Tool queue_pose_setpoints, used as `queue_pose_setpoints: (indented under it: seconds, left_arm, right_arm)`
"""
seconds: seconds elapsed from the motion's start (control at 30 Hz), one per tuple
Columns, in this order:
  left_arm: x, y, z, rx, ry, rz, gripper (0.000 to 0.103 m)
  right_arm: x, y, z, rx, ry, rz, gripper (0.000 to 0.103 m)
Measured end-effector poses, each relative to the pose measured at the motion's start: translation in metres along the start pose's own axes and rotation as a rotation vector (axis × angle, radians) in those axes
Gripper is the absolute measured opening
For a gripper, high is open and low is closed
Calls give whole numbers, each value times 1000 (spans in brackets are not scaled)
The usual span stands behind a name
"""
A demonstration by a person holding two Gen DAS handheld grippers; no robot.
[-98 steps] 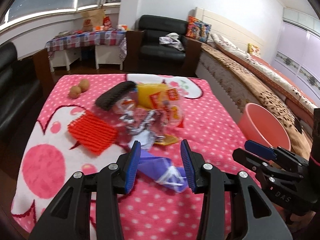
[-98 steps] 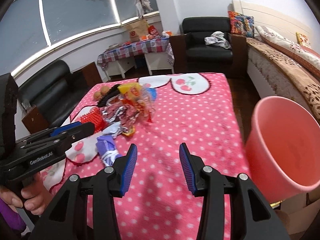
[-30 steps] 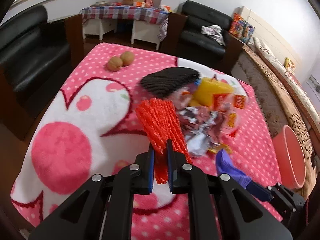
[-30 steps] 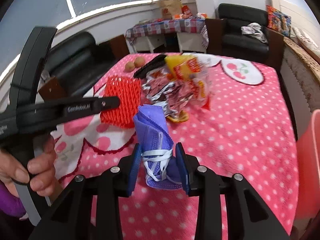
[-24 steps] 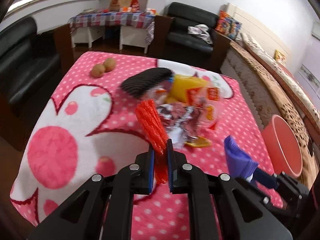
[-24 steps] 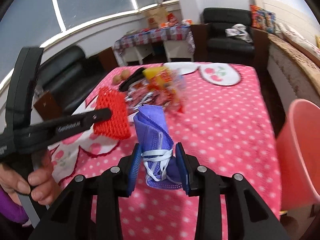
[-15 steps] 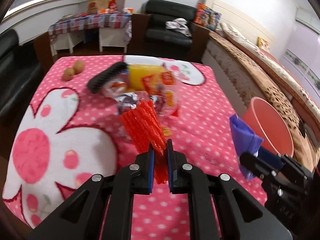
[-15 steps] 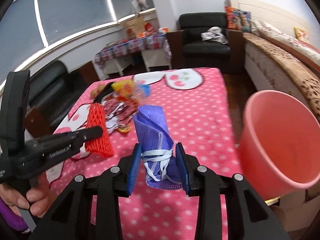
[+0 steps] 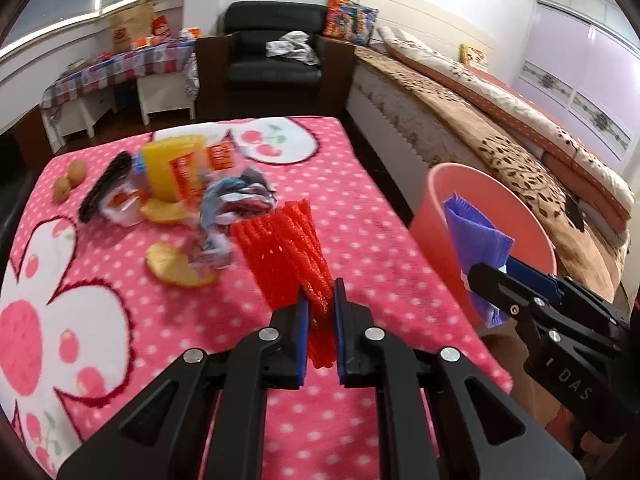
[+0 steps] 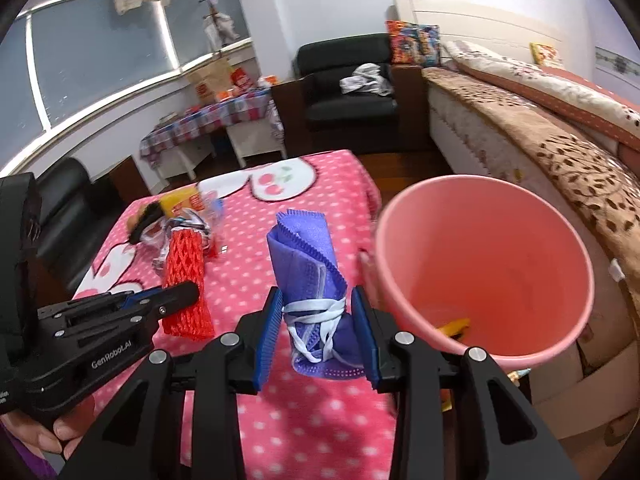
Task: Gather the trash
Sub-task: 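Carry the red mesh net and purple mask in both grippers over the pink bucket, then open both grippers to drop the net and mask into the bucket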
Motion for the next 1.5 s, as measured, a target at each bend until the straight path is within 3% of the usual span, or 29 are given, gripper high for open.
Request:
queue_pose_setpoints:
  seconds: [0.33, 0.87, 1.5]
  left_arm:
    - [-45, -18, -17, -4, 57, -87, 10]
    - [-69, -27, -28, 5, 95, -143, 10]
    - [-141, -44, -71, 54, 210, -245, 10]
  right_arm:
    - [-45, -7, 5, -10, 79, -71, 35]
    - [-77, -7, 1, 1, 128, -130, 35]
    - [-141, -1, -7, 46, 244, -234, 36]
Point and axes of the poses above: each gripper's, at about its wrist camera, not at the fingertips, and z roughly against the way its jaws point, x to its left, y to its underside, the point moved 10 cm from there along -z, roughly the way its jaws point, and after that the axes turned 6 degrees about y, right-handed, at the moved point
